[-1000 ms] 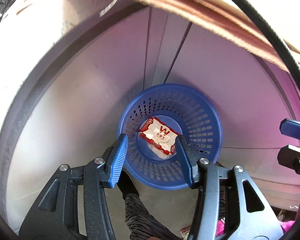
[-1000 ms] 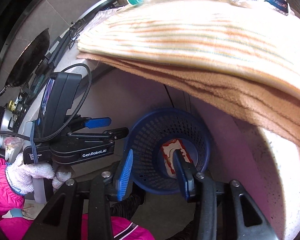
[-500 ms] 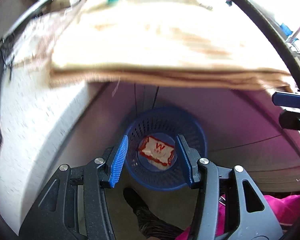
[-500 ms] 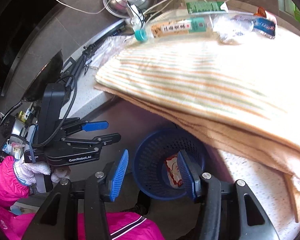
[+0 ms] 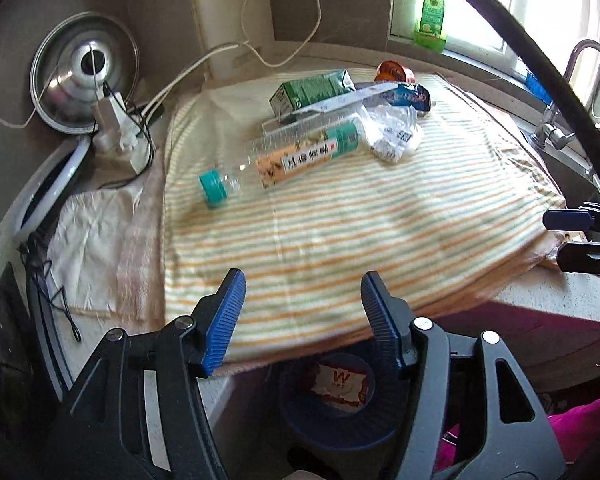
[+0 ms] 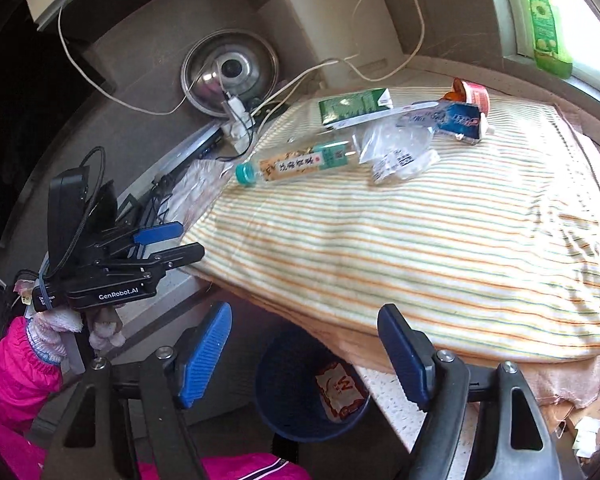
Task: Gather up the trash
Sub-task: 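Raise both tools back over the towel toward the clear bottle, then grasp the clear bottle with the left tool while the right tool grasps the plastic bag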
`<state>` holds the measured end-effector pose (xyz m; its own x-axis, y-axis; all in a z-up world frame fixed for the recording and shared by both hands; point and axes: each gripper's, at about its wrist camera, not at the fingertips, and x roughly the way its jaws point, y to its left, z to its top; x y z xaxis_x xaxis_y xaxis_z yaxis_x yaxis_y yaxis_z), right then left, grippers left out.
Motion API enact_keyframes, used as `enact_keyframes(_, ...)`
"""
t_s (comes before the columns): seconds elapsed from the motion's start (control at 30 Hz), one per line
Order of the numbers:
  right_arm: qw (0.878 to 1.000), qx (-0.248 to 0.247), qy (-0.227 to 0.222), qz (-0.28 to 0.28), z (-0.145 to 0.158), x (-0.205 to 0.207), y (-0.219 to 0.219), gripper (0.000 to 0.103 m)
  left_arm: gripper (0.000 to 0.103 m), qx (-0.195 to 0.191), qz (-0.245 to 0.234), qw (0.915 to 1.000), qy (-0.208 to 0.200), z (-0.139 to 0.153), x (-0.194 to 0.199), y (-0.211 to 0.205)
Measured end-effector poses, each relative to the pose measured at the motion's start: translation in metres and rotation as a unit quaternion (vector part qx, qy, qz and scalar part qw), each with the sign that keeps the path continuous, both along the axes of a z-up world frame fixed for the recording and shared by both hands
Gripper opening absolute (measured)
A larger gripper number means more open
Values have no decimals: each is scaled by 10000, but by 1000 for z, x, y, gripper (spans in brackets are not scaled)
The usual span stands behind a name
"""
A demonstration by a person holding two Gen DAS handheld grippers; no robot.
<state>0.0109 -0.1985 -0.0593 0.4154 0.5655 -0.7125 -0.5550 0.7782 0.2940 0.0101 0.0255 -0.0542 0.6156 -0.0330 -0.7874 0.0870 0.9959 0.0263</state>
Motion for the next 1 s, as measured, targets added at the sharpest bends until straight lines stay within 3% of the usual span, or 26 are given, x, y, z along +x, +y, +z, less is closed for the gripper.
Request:
enact_keyframes(0.23,9985,134,-85,-521,12,31,-27,80,71,203,-385,9990,-134,19,46,-1)
enact_keyframes(0.63,9951,262,-50,-952,11,77,-44,81,72,-16,-729,9960,521,6,132,11)
enact_keyframes(0.8,9953,227,25,-939,9,103,-42,81,72,318,-925,9916,844,-12,155,2)
enact_keyframes(1.0,9959,223,67,-873,14,142,-33,81,72,1156,-1395,9780,1031,-29,169,-20)
